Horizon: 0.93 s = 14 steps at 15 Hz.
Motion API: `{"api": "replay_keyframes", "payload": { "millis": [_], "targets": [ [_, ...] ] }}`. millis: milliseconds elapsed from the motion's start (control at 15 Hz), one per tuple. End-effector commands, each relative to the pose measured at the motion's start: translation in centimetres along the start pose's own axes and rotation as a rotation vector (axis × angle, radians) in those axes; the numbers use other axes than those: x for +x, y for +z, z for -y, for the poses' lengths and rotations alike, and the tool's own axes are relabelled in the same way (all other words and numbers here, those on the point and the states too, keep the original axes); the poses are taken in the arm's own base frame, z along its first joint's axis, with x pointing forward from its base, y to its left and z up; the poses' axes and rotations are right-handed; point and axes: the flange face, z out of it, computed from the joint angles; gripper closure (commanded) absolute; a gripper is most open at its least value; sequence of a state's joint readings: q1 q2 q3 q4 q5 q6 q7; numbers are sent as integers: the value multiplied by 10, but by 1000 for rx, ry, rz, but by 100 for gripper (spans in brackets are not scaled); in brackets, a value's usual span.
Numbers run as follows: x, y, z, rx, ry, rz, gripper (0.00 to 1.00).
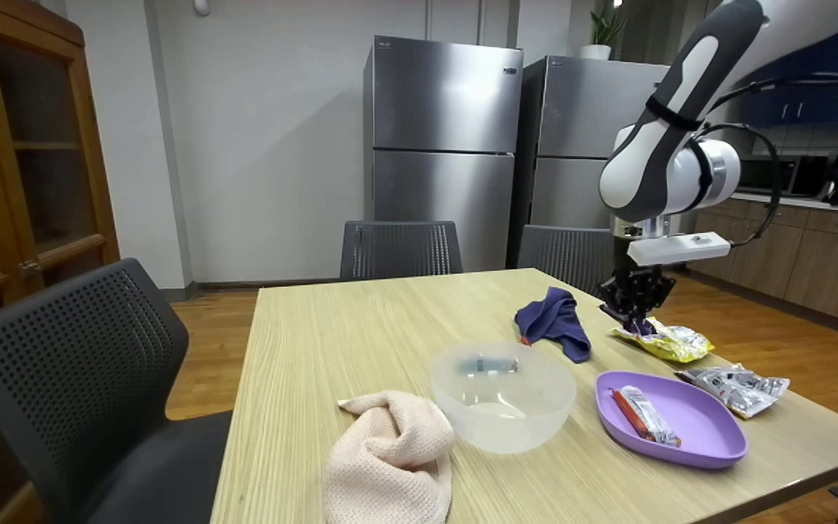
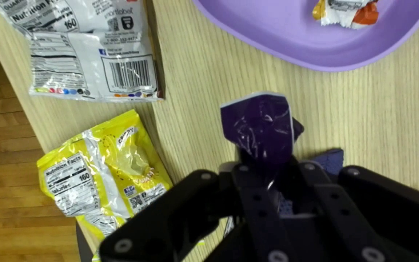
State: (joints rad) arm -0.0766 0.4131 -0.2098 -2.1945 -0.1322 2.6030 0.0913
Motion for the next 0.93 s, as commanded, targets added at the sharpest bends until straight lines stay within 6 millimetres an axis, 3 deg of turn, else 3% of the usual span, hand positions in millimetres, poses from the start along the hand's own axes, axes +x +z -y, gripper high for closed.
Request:
{"api": "replay_keyframes", "payload": {
  "millis": [0, 200, 533, 867],
  "targets": [
    [-43, -27, 5, 7, -1, -25, 95],
    [-74, -34, 17, 10, -4, -21, 95],
    [-123, -29, 41, -18, -13, 20, 95],
    [-161, -20, 49, -49, 27, 62, 95]
  ]
}}
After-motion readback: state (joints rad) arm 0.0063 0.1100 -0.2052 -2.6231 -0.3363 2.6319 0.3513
